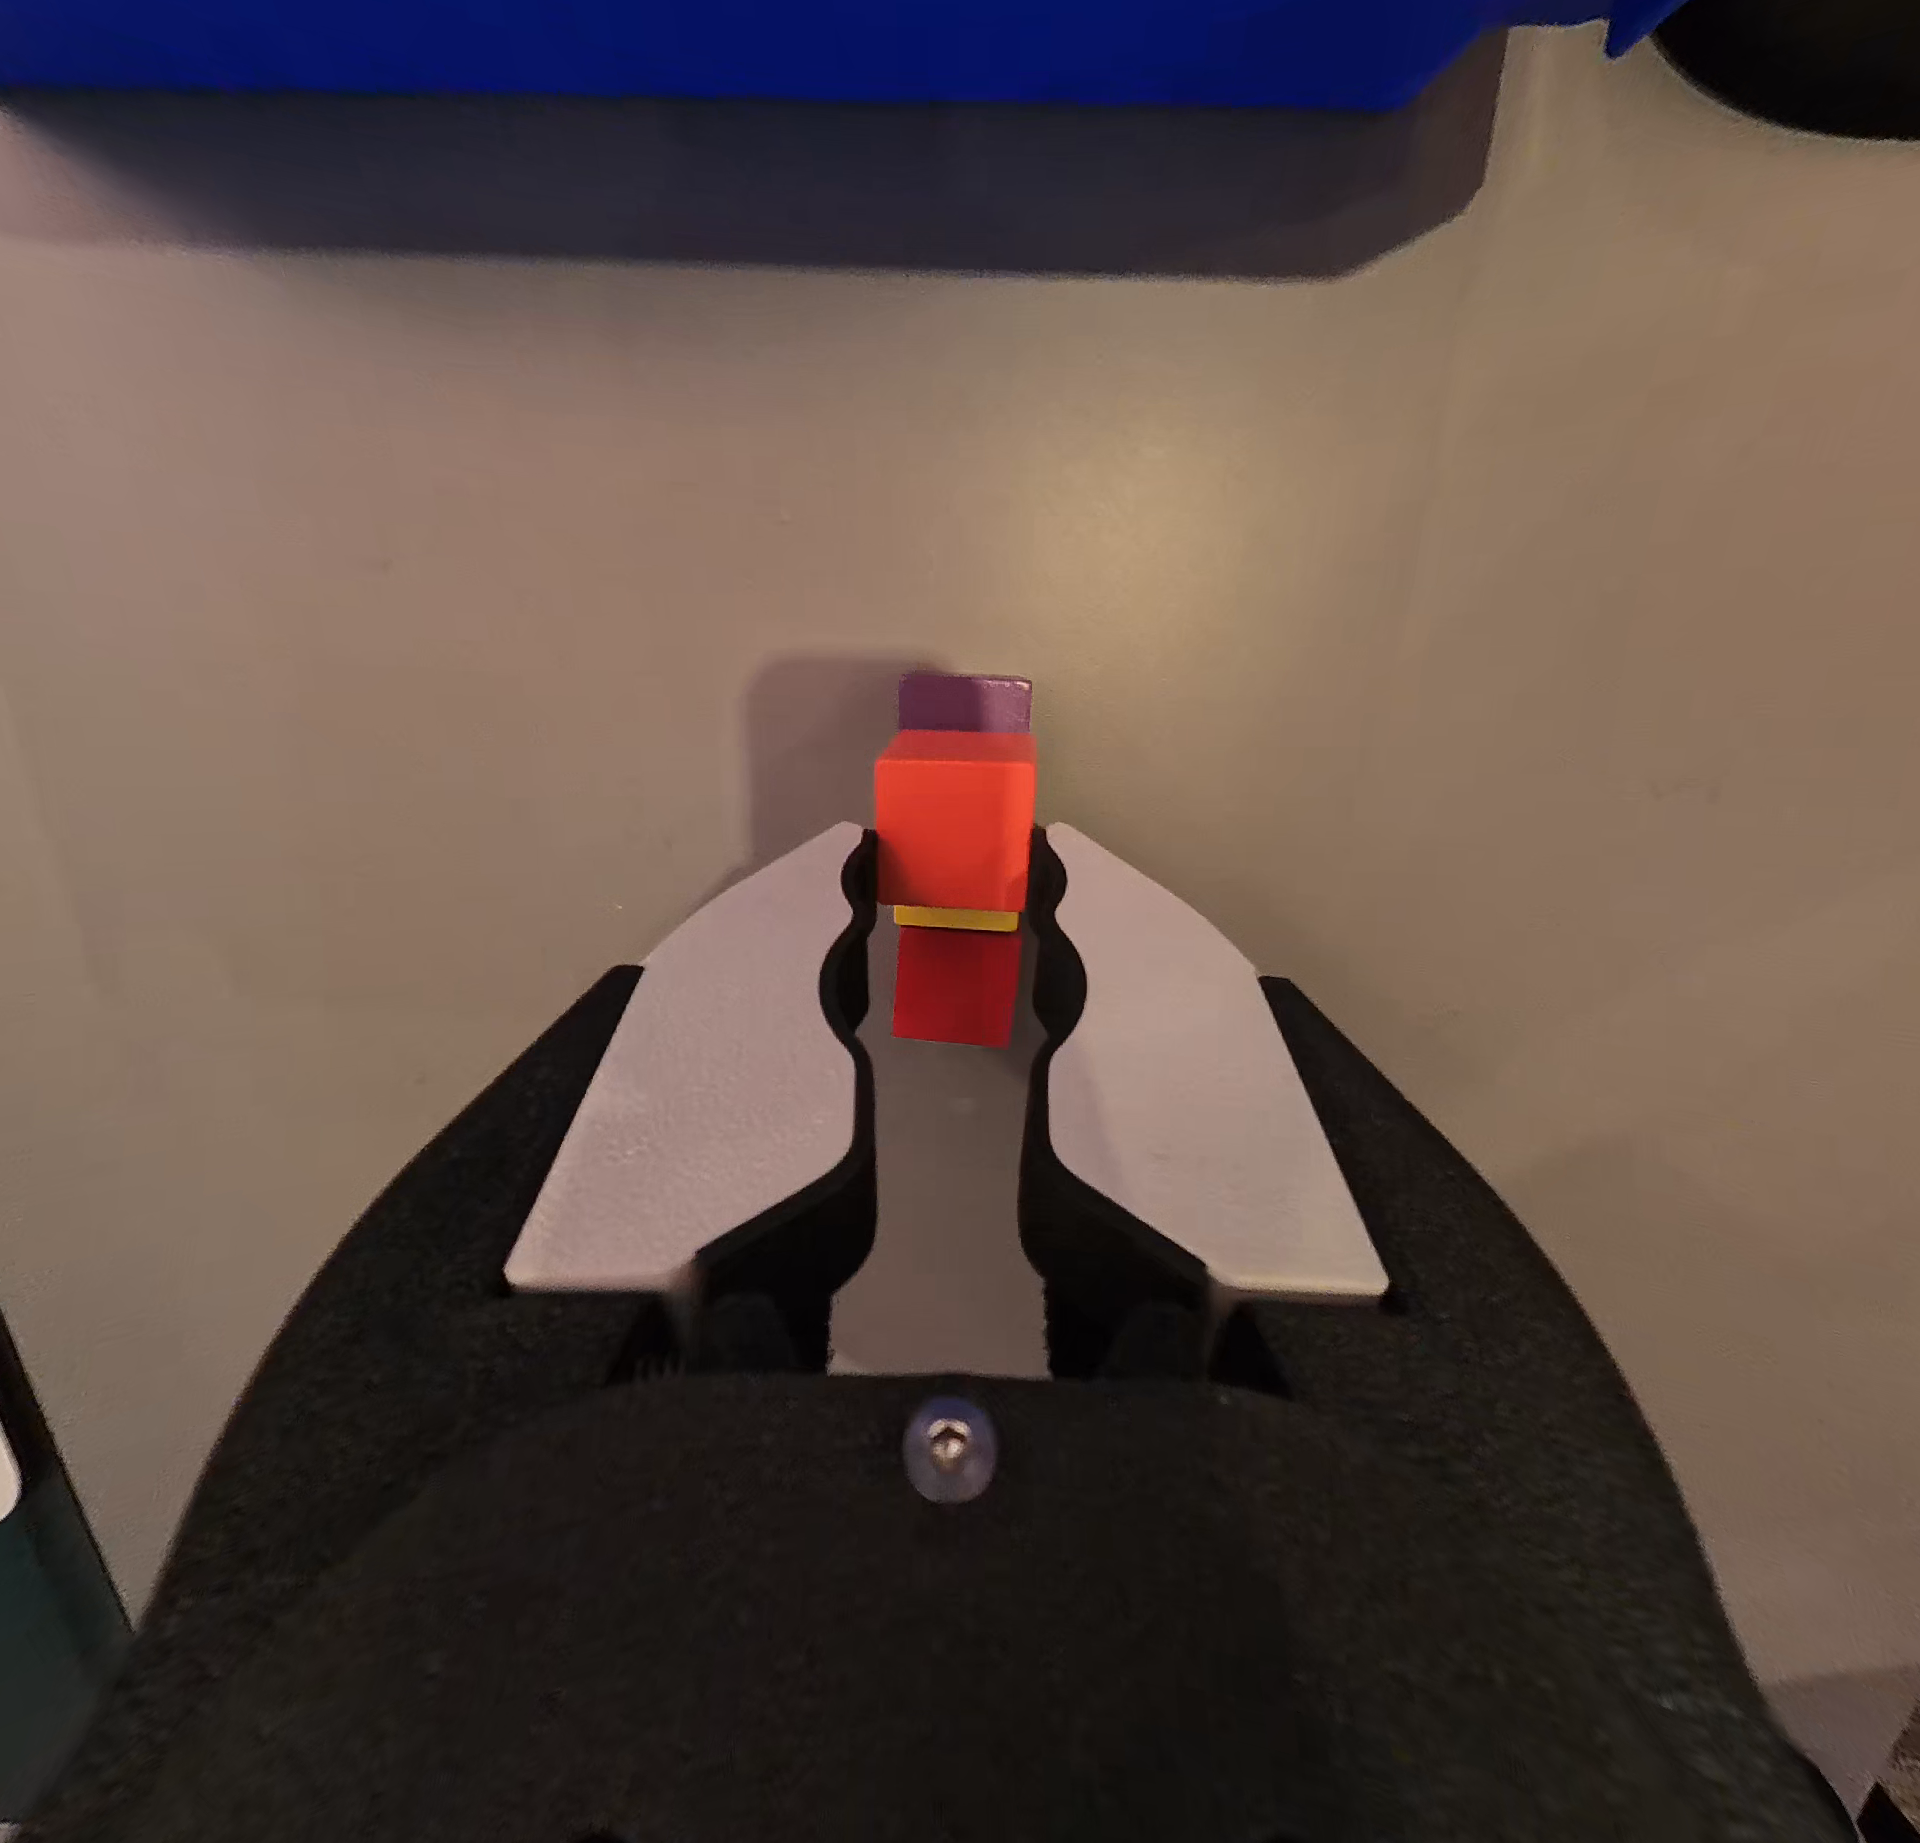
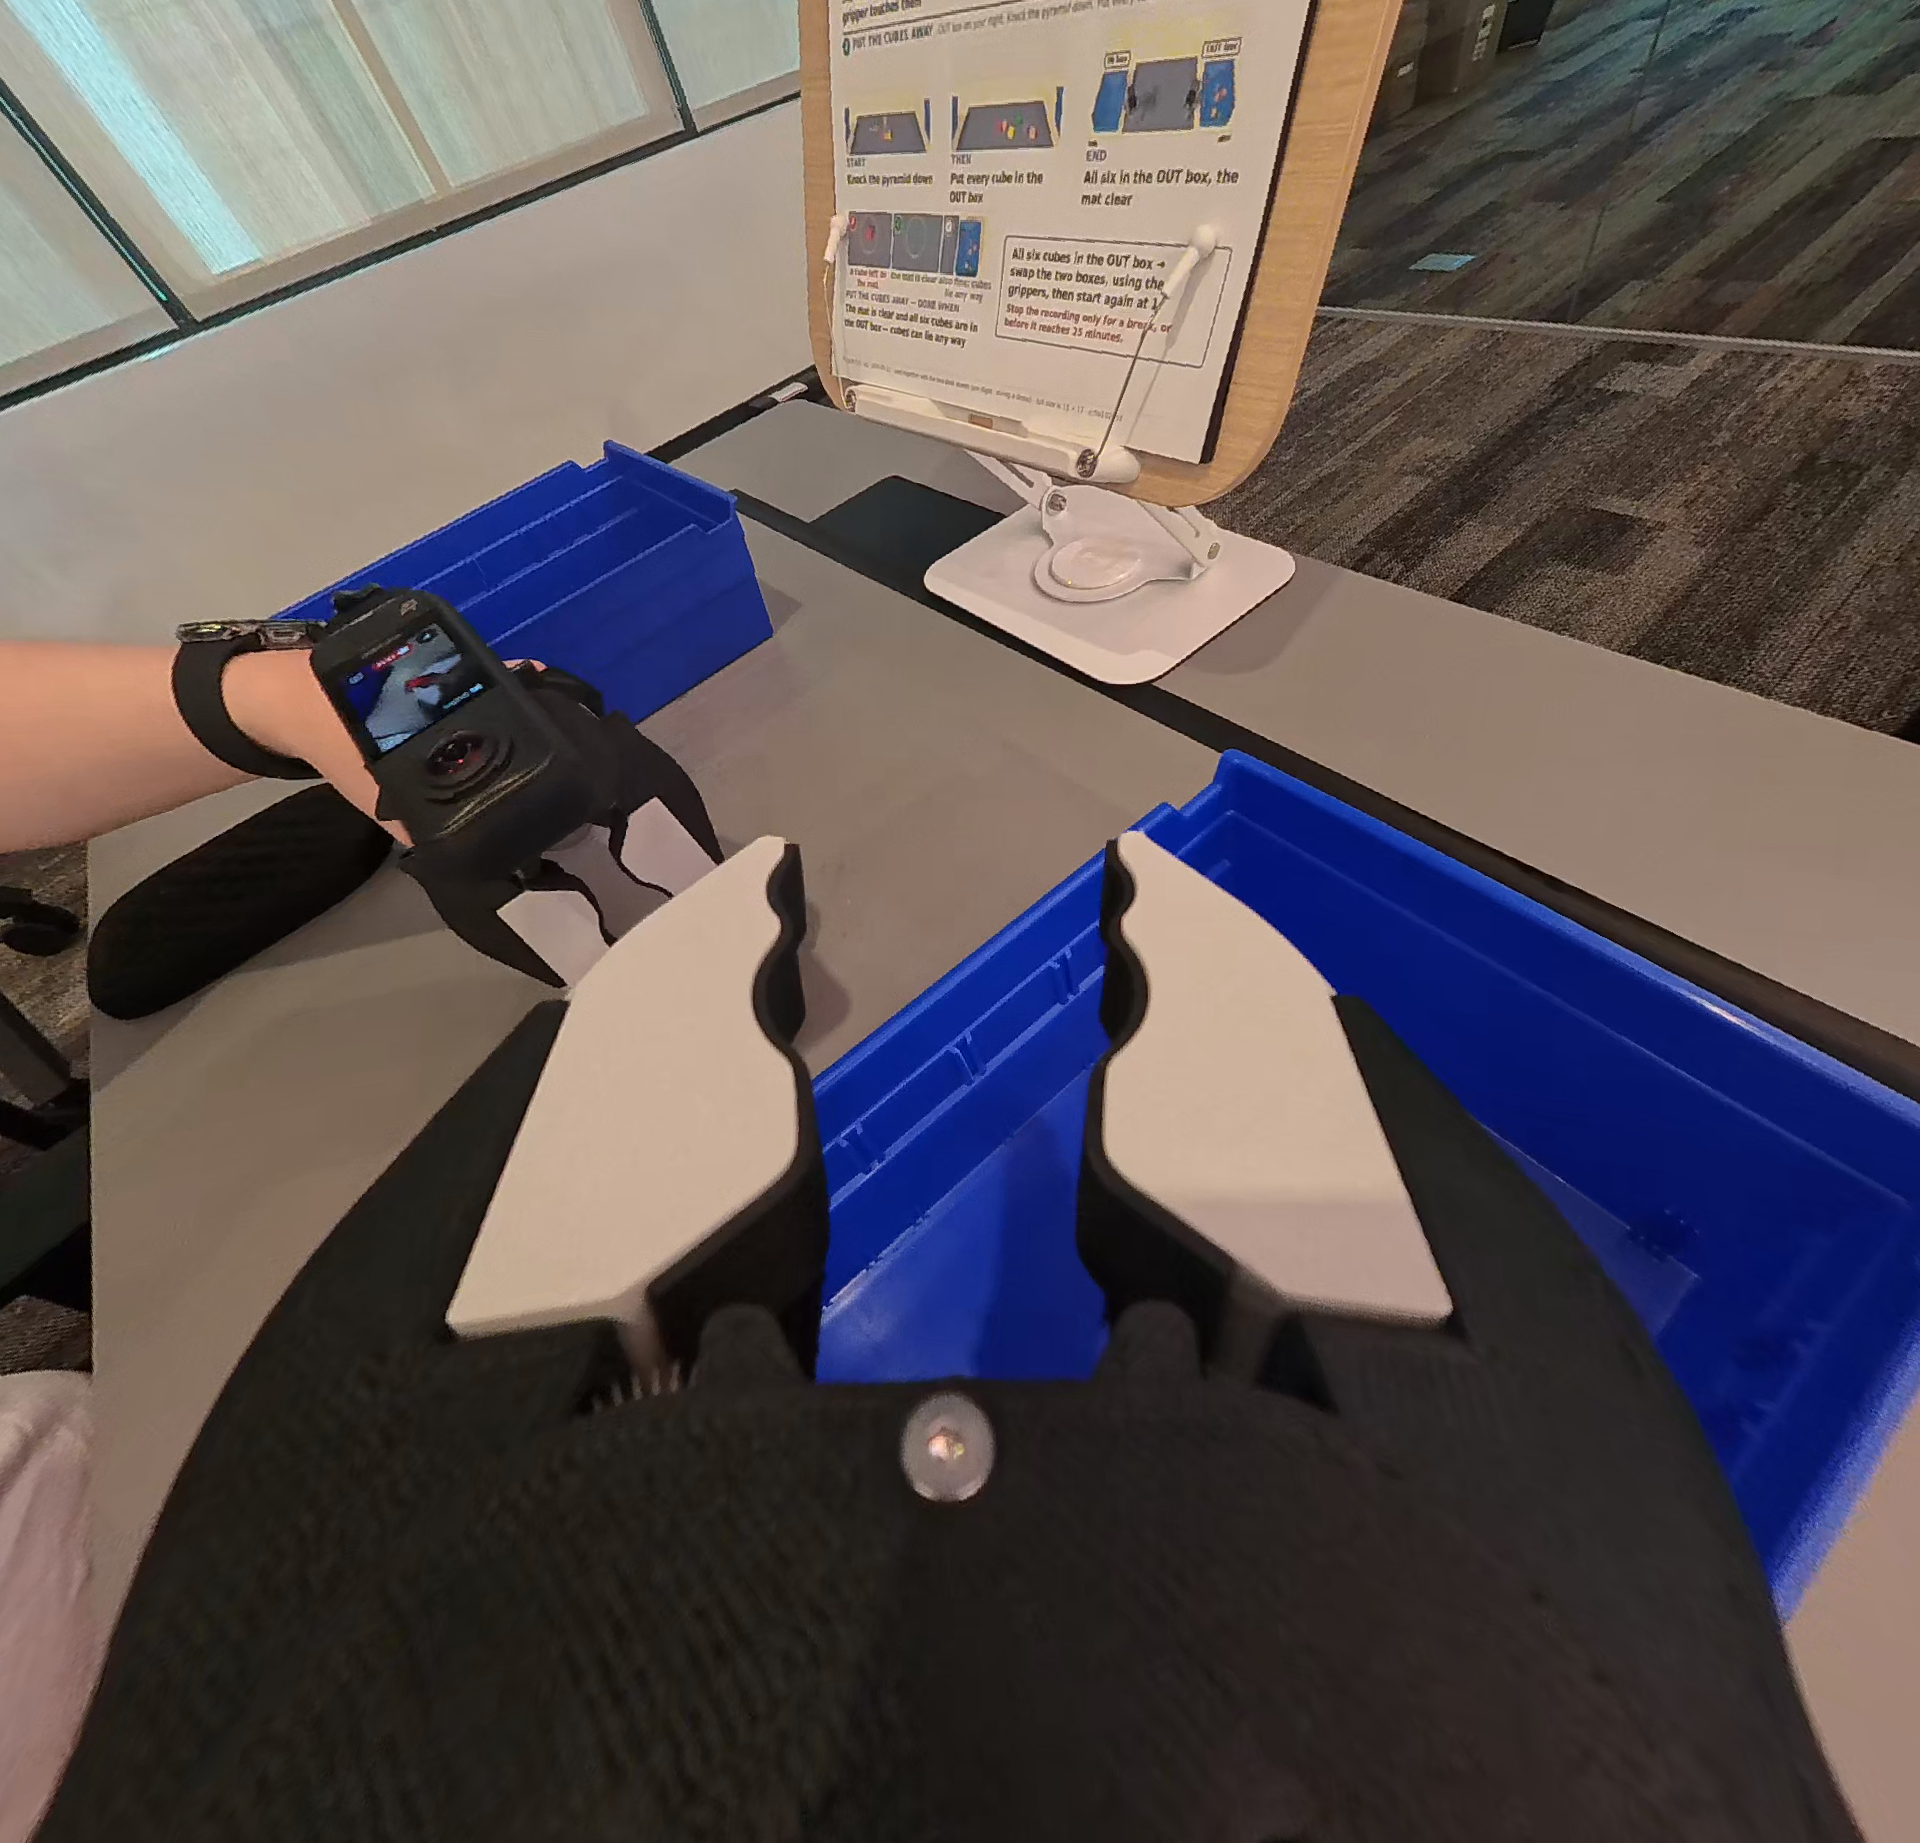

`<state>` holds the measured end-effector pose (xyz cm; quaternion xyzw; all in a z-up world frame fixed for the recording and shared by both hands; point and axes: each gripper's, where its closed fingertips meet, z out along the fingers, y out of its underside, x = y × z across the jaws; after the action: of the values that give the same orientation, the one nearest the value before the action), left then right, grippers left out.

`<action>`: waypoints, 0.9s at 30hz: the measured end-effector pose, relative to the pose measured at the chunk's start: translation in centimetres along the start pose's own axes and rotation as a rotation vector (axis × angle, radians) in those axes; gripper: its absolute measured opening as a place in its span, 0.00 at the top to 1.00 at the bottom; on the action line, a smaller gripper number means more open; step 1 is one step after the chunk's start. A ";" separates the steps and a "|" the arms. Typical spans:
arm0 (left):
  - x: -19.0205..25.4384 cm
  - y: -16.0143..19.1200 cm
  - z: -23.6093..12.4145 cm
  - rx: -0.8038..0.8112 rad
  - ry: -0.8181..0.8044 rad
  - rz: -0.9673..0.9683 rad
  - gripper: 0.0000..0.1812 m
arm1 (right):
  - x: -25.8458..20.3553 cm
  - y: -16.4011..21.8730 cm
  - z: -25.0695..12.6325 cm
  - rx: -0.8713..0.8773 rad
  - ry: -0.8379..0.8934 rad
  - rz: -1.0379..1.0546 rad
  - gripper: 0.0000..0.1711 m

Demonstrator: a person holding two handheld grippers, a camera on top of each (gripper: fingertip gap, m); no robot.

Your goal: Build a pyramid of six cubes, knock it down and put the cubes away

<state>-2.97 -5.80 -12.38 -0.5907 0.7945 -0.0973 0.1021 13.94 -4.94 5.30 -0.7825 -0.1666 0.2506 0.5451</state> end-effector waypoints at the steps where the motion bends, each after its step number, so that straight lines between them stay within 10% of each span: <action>1: -0.1 0.0 0.0 -0.002 0.002 -0.002 0.85 | 0.0 0.0 0.0 0.001 -0.002 0.001 0.67; 27: 0.1 0.5 0.0 -0.006 0.009 0.021 0.85 | 0.5 0.5 0.1 -0.001 -0.009 0.029 0.67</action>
<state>-3.45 -5.78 -12.50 -0.5820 0.8015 -0.0964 0.0975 14.22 -4.77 4.68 -0.7838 -0.1580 0.2619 0.5404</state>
